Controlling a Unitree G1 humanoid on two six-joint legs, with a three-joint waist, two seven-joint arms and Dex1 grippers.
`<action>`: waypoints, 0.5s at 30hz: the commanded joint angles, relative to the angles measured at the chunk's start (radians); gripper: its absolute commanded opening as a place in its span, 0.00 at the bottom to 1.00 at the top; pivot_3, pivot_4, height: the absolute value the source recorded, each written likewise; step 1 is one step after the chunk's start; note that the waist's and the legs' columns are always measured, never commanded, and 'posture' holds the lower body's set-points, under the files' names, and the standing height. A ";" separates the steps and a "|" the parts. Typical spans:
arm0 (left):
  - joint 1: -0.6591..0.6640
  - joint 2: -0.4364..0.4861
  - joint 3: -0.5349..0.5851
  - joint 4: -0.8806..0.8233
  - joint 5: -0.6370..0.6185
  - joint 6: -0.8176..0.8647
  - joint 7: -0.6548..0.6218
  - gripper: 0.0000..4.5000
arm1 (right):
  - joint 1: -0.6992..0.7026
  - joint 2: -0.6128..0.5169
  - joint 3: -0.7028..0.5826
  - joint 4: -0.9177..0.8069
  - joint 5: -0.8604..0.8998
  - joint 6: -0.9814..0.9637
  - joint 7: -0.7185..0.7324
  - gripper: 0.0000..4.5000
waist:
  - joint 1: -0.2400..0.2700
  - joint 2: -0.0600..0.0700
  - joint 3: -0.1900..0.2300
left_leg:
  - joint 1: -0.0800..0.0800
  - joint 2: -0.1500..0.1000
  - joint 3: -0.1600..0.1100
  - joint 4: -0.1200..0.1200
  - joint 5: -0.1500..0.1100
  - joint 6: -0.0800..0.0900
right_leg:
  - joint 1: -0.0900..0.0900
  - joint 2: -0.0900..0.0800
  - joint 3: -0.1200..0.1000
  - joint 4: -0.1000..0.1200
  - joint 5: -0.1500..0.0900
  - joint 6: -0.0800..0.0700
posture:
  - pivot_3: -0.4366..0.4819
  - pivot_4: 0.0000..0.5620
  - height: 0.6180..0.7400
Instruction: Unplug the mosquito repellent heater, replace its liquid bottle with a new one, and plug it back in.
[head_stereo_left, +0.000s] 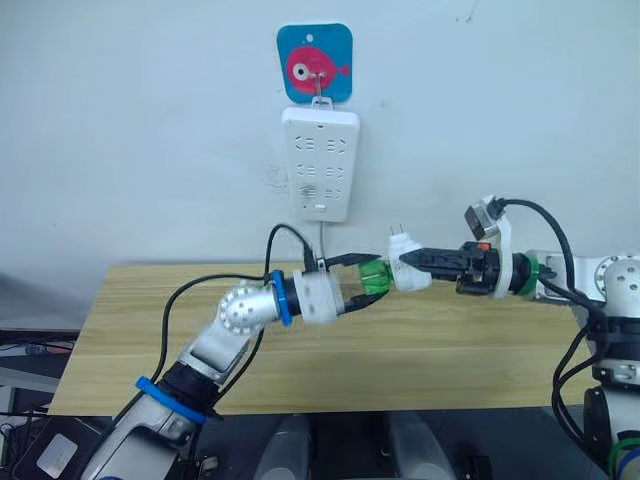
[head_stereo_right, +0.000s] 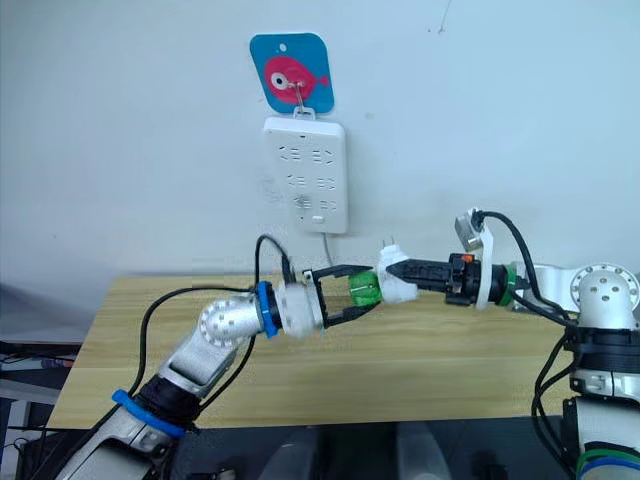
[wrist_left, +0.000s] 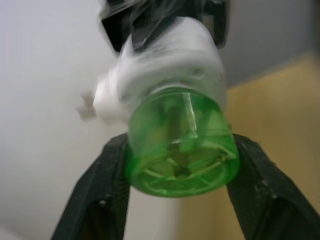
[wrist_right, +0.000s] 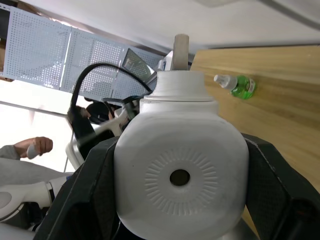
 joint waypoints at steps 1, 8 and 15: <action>-0.105 0.048 0.158 -0.008 -0.677 0.749 0.058 0.51 | -0.014 -0.021 -0.008 -0.013 0.030 0.037 0.070 0.66 | -0.003 0.000 0.000 | 0.000 0.000 -0.001 0.000 0.000 0.000 | 0.001 0.001 -0.001 0.000 0.000 0.000 | 0.45 0.37 1.00; -0.224 -0.015 0.317 0.298 -1.224 1.240 0.283 0.51 | -0.010 -0.032 0.014 -0.036 0.030 0.048 0.113 0.66 | -0.032 0.000 0.000 | 0.002 0.000 0.000 0.000 0.001 0.000 | 0.002 0.003 -0.001 0.000 -0.001 0.002 | 0.45 0.36 1.00; -0.158 -0.079 0.382 0.207 -1.161 1.250 0.344 0.67 | 0.001 -0.028 0.005 -0.034 0.052 0.026 0.081 0.66 | -0.034 0.000 0.000 | 0.002 0.000 0.002 0.000 0.003 -0.003 | 0.000 0.002 0.001 0.001 -0.001 0.002 | 0.44 0.35 1.00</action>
